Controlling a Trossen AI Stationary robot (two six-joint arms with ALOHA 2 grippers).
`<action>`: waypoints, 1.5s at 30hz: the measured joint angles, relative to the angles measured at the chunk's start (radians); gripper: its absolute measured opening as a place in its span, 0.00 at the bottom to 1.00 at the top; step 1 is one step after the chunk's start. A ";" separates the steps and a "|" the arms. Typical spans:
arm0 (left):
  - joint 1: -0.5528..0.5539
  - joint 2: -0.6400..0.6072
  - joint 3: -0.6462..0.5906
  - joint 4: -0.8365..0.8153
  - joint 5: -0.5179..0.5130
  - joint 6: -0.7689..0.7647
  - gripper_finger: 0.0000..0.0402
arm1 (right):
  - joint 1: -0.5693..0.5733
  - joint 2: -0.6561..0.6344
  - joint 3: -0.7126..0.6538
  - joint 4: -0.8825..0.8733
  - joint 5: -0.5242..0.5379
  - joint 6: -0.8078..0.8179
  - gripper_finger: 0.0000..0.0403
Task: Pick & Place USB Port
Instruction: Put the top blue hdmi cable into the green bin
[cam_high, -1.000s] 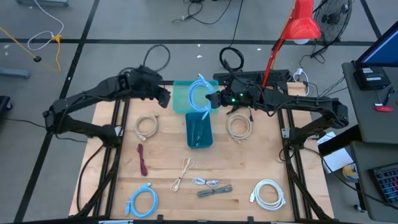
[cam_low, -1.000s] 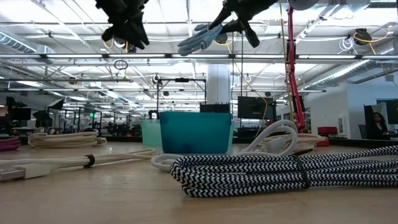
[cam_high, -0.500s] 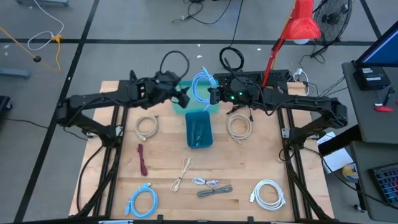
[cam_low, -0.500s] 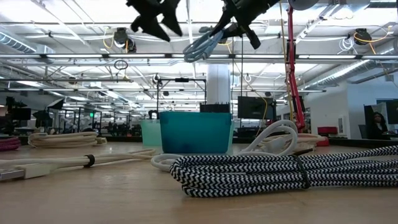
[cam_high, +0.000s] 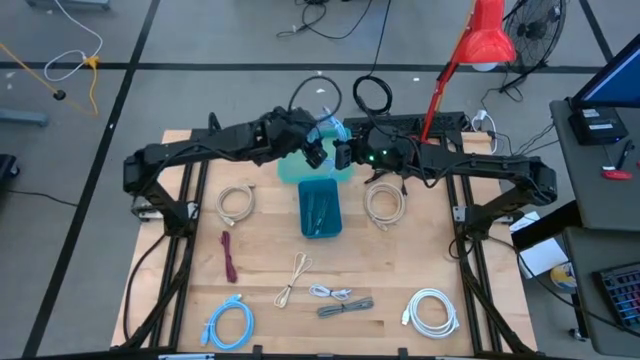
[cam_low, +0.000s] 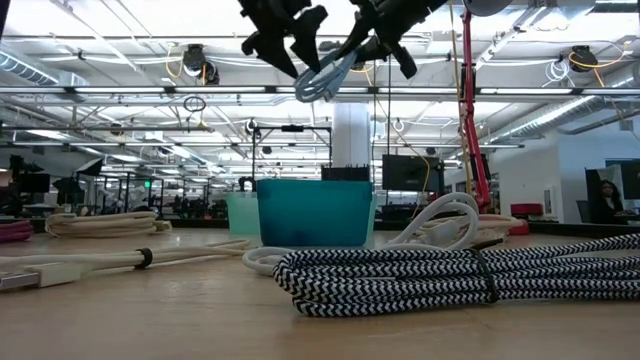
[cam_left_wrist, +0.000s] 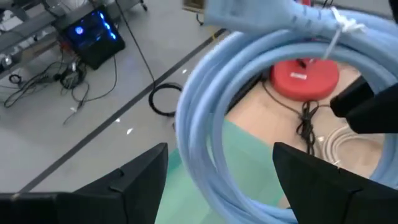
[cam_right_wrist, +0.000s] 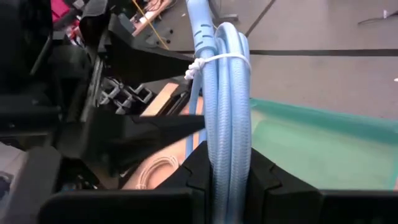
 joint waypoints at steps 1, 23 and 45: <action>0.001 0.007 0.001 -0.005 -0.002 0.000 0.73 | 0.002 0.001 0.000 0.002 -0.001 -0.003 0.08; 0.068 0.026 0.001 -0.035 0.004 -0.106 0.60 | 0.026 0.002 0.000 0.045 -0.003 -0.019 0.08; 0.079 0.021 0.004 -0.175 0.154 -0.208 0.09 | 0.026 0.003 -0.001 0.056 -0.065 -0.041 0.11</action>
